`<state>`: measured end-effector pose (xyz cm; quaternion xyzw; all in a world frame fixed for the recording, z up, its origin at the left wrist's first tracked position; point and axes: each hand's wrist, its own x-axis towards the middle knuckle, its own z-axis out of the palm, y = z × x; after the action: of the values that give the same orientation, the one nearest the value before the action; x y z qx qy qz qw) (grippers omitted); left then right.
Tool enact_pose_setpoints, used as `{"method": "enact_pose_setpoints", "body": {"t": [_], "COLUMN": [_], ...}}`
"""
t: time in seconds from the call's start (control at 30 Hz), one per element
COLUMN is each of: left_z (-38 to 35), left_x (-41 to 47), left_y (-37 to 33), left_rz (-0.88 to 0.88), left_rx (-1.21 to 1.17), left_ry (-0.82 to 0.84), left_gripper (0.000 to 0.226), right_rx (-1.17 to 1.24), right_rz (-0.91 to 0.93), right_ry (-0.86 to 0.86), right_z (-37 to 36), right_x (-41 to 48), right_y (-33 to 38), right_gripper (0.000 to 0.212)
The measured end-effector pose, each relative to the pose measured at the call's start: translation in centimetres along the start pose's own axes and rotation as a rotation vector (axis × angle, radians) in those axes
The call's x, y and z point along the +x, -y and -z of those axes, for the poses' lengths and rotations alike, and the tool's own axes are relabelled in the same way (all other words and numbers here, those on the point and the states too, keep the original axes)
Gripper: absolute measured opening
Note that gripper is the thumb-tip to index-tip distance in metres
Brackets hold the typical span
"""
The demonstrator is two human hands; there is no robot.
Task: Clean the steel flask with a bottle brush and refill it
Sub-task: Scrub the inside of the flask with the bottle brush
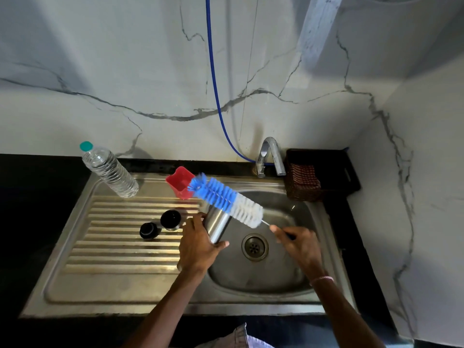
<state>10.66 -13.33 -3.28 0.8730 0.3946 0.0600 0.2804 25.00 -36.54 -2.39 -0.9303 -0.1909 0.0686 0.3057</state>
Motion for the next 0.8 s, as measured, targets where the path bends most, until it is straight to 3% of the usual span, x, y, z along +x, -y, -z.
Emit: {"method": "enact_pose_setpoints", "body": {"t": [0.13,0.33,0.43,0.63,0.8], "left_z": [0.3,1.2,1.0,0.7,1.0], "left_x": [0.2,0.9,0.7,0.6,1.1], "left_y": [-0.2,1.3,0.9,0.6,1.6], "left_rz": [0.02,0.087,0.07,0.047,0.056], "left_rx": [0.048,-0.101,-0.149,-0.082,-0.039], "left_ry": [-0.052,-0.018,0.044,0.001,0.048], "left_gripper": [0.103,0.096,0.081,0.081,0.077], "right_rx": [-0.057,0.125,0.115,0.051,0.175], "right_rz": [-0.005,-0.05,-0.04,-0.003,-0.012], "right_ry": [-0.012,0.013,0.031,0.002,0.06], "right_z": [-0.5,1.6,0.7,0.3,1.3], "right_x": [0.3,-1.5,-0.8,0.5,-0.5], "right_y": [1.2,-4.1,-2.7,-0.4,-2.9], "right_gripper": [0.065,0.071,0.063,0.055,0.07]}}
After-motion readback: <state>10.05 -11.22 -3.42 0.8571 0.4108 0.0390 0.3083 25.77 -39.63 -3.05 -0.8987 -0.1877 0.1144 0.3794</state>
